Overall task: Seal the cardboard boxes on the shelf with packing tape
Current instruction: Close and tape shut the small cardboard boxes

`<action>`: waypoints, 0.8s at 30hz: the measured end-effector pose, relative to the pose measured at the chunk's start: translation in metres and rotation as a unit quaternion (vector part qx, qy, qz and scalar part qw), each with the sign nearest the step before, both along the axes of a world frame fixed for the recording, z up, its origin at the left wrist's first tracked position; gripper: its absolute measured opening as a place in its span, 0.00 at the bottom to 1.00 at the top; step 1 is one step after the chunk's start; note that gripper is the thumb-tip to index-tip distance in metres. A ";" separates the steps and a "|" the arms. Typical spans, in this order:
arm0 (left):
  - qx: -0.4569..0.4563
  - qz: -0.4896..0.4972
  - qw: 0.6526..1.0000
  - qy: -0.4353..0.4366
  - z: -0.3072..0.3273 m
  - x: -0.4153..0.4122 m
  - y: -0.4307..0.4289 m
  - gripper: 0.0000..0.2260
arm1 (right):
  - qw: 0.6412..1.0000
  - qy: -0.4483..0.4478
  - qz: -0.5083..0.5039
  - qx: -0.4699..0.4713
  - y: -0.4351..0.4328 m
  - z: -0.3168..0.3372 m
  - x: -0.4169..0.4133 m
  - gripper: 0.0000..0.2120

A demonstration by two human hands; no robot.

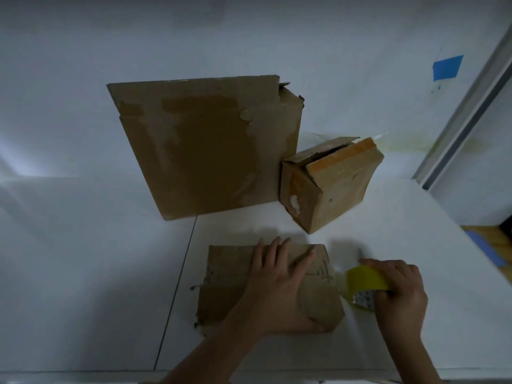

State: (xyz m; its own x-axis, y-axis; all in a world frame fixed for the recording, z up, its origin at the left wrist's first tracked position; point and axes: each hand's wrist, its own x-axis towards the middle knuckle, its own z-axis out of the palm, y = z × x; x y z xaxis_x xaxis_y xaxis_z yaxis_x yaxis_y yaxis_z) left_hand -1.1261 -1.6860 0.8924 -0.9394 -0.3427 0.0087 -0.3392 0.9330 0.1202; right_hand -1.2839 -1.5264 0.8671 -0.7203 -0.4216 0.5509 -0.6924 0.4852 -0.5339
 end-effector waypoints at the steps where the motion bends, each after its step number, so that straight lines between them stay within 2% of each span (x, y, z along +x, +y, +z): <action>1: -0.001 0.000 1.000 0.008 -0.001 0.000 0.000 0.56 | 1.000 0.005 -0.008 0.000 -0.001 -0.001 0.003 0.26; 11: 0.012 -0.005 1.000 0.002 0.004 0.000 0.000 0.54 | 0.997 -0.004 -0.077 -0.018 -0.001 -0.003 0.010 0.25; 20: 0.024 0.005 1.000 0.016 0.007 0.000 -0.001 0.54 | 0.998 -0.007 -0.065 -0.027 -0.002 -0.001 0.011 0.27; 24: 0.033 0.009 0.999 0.015 0.008 0.000 0.000 0.54 | 0.996 -0.047 -0.042 -0.057 0.004 -0.001 0.009 0.29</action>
State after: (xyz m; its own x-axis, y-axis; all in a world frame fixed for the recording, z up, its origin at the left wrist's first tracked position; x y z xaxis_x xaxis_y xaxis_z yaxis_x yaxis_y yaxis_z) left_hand -1.1260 -1.6864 0.9000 -0.9326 -0.3607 0.0133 -0.3516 0.9162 0.1921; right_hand -1.2749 -1.5228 0.8661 -0.8018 -0.2959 0.5192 -0.5953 0.4728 -0.6497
